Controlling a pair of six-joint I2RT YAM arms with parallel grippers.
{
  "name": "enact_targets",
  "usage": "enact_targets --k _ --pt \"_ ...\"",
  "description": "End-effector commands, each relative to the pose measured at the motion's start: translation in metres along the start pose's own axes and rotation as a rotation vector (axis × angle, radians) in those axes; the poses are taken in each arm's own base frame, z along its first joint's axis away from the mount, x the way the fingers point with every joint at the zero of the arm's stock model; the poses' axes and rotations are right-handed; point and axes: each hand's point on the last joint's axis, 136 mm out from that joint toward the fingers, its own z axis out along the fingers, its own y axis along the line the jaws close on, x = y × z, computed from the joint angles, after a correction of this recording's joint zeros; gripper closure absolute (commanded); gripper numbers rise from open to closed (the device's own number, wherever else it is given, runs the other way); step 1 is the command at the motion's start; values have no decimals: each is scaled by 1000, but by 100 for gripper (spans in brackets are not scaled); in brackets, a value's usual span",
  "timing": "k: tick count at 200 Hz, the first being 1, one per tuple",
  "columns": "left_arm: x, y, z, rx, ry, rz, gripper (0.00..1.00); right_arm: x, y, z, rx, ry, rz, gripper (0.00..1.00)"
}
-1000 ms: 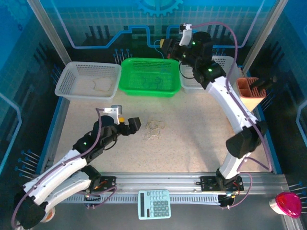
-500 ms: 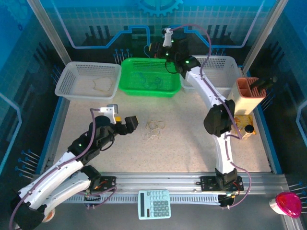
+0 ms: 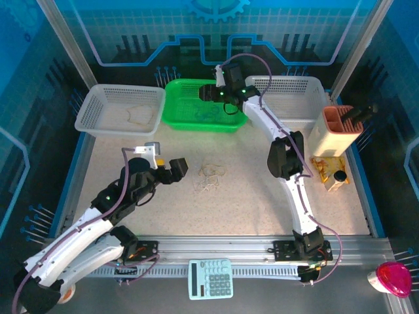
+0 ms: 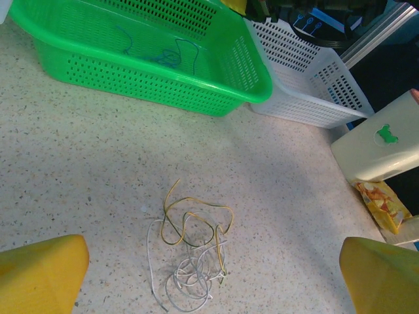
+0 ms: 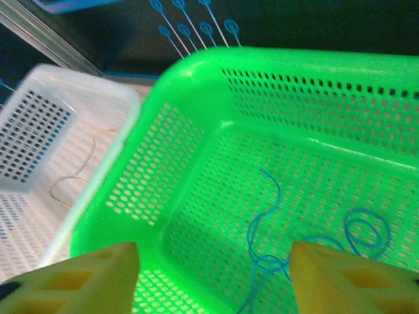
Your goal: Untangle the cables
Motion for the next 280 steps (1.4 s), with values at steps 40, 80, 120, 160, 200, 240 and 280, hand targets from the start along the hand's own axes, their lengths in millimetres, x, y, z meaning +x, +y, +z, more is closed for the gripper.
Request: enact_targets --k 40,80,120,160,200,240,280 --pt "-9 -14 6 39 -7 -50 1 -44 55 -108 -34 -125 -115 33" --pt "4 -5 14 -1 40 -58 1 8 68 -149 -86 -148 -68 33" --pt "19 6 23 -51 104 -42 1 93 64 -164 -45 -51 -74 35" --pt "40 18 43 -117 213 -15 1 173 44 -166 38 66 -44 37" --pt "53 25 69 -184 325 63 6 213 24 -178 89 106 26 38" --pt "57 27 107 -250 445 203 20 222 11 -203 150 79 51 38" --pt "65 30 147 -296 527 288 27 225 5 -229 168 33 97 37"
